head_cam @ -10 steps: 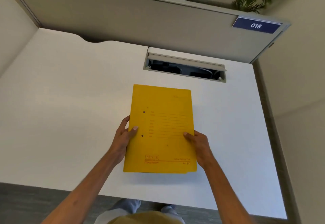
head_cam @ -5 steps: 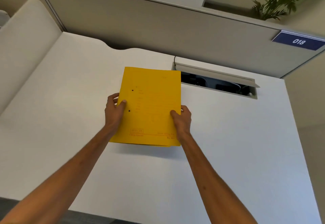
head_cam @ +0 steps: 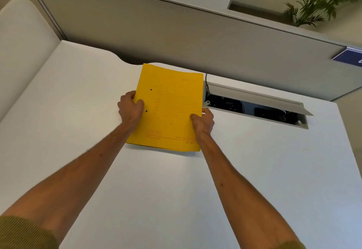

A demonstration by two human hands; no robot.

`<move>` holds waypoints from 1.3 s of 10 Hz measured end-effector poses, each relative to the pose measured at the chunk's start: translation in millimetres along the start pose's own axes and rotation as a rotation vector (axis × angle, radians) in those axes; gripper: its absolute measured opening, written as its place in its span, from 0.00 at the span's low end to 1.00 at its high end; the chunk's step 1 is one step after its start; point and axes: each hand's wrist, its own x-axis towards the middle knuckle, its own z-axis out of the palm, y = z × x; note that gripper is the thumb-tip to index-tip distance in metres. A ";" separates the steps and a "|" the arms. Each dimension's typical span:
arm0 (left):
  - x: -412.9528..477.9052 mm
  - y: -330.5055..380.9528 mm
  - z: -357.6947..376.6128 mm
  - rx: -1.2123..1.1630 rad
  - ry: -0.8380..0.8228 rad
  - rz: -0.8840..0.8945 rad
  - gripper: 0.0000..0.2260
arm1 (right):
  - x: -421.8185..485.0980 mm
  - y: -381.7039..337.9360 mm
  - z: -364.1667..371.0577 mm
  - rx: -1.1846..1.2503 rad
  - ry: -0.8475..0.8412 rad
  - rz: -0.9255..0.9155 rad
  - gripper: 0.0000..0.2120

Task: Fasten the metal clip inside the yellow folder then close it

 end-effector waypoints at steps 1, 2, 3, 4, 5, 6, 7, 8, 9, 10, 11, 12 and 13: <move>15.4 0.9 9.2 0.033 -0.031 0.021 0.22 | 16.0 -0.8 4.3 -0.028 0.020 -0.009 0.14; 25.8 1.3 13.9 0.044 -0.047 0.034 0.22 | 27.4 -3.1 7.7 -0.051 0.028 -0.020 0.15; 33.2 -0.8 15.2 0.077 -0.072 0.039 0.21 | 33.5 -5.5 11.6 -0.089 0.026 -0.042 0.16; 36.7 -2.5 15.2 0.090 -0.084 0.038 0.20 | 34.7 -5.8 15.1 -0.125 0.024 -0.046 0.18; 36.9 -2.8 16.4 0.154 -0.086 0.061 0.21 | 34.1 -6.1 16.4 -0.163 0.031 -0.081 0.16; 33.3 -4.9 18.5 0.239 -0.089 0.090 0.24 | 28.6 -4.8 16.1 -0.212 0.056 -0.124 0.13; 25.7 -5.9 19.9 0.323 -0.089 0.124 0.28 | 20.6 -2.1 16.1 -0.305 0.087 -0.198 0.17; 16.0 -8.2 21.6 0.404 -0.103 0.192 0.30 | 15.0 6.0 17.6 -0.477 0.107 -0.321 0.24; 4.6 -14.1 19.8 0.522 -0.143 0.356 0.29 | 6.7 13.9 19.7 -0.628 0.118 -0.456 0.25; -1.2 -23.9 21.3 0.624 -0.197 0.521 0.25 | -0.3 21.7 24.6 -0.778 0.104 -0.613 0.20; -4.9 -28.3 21.7 0.693 -0.261 0.568 0.24 | -5.9 25.7 25.9 -0.850 0.062 -0.662 0.16; -6.8 -32.3 22.6 0.694 -0.264 0.617 0.23 | -7.4 31.2 23.1 -0.850 0.047 -0.678 0.16; -9.3 -26.0 23.6 0.703 -0.217 0.688 0.23 | -7.5 30.1 16.5 -0.859 0.068 -0.703 0.18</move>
